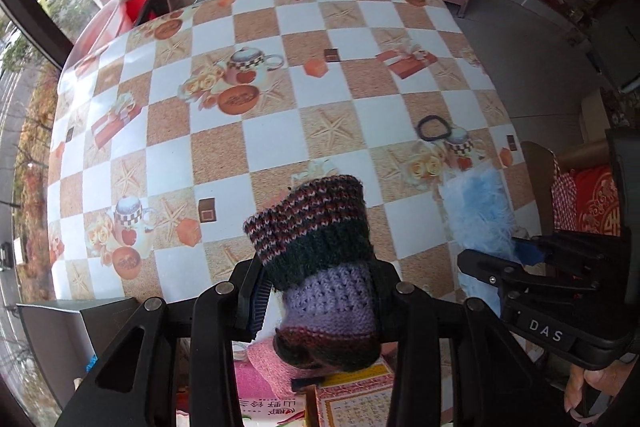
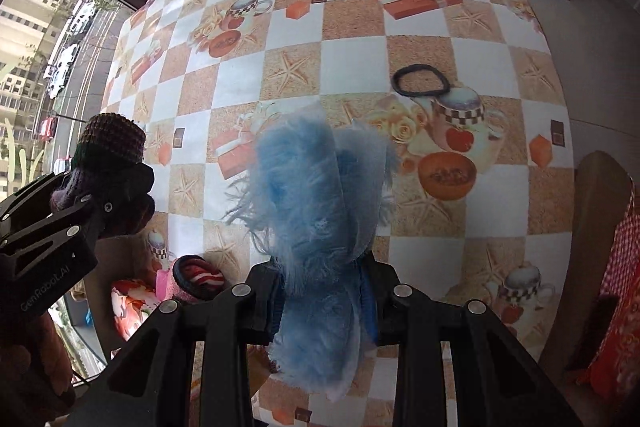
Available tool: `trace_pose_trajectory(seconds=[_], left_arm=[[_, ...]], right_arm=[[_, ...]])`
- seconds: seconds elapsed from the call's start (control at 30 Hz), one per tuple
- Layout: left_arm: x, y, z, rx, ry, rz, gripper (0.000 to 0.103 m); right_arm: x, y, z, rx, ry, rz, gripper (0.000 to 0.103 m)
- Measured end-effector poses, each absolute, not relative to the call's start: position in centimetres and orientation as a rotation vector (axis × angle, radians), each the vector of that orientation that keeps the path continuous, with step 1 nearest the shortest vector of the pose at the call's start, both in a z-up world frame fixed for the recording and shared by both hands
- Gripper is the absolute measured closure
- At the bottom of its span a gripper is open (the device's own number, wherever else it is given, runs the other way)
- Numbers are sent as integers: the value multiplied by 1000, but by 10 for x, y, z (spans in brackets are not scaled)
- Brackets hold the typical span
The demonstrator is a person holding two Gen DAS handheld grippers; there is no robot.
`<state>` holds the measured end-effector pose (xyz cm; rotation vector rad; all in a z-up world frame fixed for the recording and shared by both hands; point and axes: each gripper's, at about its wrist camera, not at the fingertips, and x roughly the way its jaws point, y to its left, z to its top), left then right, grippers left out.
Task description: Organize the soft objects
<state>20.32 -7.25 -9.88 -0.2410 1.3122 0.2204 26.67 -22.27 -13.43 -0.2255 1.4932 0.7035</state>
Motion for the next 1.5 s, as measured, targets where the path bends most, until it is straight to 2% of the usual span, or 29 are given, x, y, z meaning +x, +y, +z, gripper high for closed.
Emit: trace_pose_trajectory(seconds=[0.5, 0.8, 1.07, 1.5], left_arm=[[194, -162, -46, -43, 1236, -21, 61], [171, -216, -26, -19, 1223, -215, 61], [144, -238, -21, -1, 1247, -339, 61], [80, -260, -29, 152, 1282, -545, 61]], right_arm=[[243, -298, -109, -96, 1464, 547, 70], [213, -348, -89, -14, 1453, 438, 70], [183, -376, -75, 38, 1446, 380, 70], [122, -386, -92, 53, 1514, 329, 70]])
